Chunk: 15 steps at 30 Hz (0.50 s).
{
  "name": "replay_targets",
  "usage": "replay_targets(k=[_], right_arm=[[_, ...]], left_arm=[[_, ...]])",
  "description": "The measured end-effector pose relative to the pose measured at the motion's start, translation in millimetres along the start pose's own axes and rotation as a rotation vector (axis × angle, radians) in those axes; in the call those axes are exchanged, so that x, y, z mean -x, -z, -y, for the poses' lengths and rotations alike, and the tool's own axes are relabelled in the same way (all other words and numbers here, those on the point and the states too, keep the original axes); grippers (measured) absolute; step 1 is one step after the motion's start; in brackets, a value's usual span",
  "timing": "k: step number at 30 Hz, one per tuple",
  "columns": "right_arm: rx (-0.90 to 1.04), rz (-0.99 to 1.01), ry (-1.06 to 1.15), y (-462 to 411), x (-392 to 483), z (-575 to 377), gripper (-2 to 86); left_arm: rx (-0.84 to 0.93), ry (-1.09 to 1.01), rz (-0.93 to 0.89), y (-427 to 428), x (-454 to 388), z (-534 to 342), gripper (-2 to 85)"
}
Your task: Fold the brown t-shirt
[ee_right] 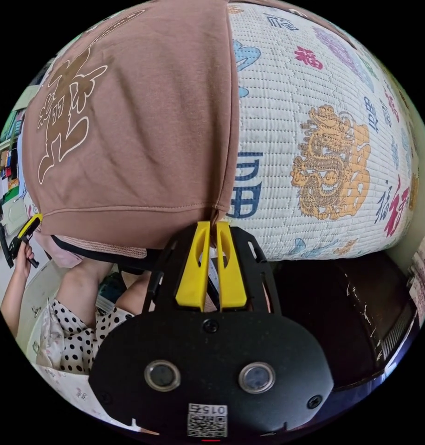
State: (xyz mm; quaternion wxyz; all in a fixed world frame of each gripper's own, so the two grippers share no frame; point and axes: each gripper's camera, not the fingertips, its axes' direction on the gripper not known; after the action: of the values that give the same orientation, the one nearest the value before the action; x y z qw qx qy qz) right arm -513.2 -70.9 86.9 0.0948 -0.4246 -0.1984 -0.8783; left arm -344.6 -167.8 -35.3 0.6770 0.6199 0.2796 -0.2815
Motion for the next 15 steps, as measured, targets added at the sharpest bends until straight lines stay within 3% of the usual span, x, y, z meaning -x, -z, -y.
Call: replay_targets(k=[5,15], right_arm=[[0.017,0.003,0.052,5.6,18.4,14.9,0.9],[0.059,-0.083,0.070,-17.9,102.3,77.9,0.9]], left_arm=[[0.018,0.111,-0.170,12.4,45.1,-19.5,1.0],[0.104,0.184,-0.107,-30.9,41.2,-17.1,0.8]])
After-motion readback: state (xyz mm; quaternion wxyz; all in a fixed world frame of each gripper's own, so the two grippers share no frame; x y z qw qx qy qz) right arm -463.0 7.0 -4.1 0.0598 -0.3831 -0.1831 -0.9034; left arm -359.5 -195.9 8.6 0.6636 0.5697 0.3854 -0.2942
